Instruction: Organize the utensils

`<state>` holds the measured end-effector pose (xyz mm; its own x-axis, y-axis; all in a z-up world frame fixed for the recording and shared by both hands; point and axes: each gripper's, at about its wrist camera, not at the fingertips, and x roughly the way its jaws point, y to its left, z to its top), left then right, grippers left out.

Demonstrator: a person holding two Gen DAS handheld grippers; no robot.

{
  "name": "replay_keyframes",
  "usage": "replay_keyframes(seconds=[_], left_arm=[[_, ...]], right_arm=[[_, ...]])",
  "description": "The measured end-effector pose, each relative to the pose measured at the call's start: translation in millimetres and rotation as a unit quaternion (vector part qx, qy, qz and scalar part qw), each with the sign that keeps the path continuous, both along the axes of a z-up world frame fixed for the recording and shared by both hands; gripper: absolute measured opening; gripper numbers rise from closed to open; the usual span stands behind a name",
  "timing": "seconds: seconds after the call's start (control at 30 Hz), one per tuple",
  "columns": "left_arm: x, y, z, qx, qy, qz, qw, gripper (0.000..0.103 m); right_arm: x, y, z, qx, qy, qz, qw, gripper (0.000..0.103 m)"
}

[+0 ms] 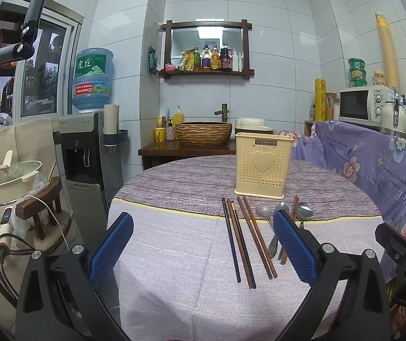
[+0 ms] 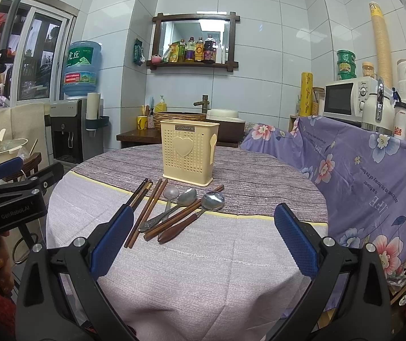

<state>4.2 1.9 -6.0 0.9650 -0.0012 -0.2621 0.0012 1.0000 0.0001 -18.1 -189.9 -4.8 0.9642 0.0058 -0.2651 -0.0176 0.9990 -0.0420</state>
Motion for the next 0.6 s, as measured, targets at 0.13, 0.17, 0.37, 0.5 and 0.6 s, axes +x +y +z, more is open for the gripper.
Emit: replay_keyframes(seconds=[0.13, 0.17, 0.37, 0.5, 0.6], left_arm=[[0.6, 0.0, 0.1, 0.001, 0.001, 0.001, 1.0000, 0.098], [0.5, 0.1, 0.1, 0.001, 0.001, 0.001, 1.0000, 0.098], [1.2, -0.2, 0.0, 0.002, 0.002, 0.001, 1.0000, 0.098], [2.6, -0.8, -0.7, 0.003, 0.005, 0.001, 1.0000, 0.098], [2.6, -0.8, -0.7, 0.003, 0.005, 0.001, 1.0000, 0.098]], right_arm=[[0.1, 0.0, -0.2, 0.000, 0.001, 0.000, 1.000, 0.098], [0.1, 0.0, -0.2, 0.000, 0.001, 0.000, 1.000, 0.098], [1.3, -1.2, -1.4, 0.000, 0.003, 0.000, 1.000, 0.098], [3.2, -1.9, -2.2, -0.001, 0.006, 0.000, 1.000, 0.098], [3.4, -2.0, -2.2, 0.000, 0.006, 0.000, 1.000, 0.098]])
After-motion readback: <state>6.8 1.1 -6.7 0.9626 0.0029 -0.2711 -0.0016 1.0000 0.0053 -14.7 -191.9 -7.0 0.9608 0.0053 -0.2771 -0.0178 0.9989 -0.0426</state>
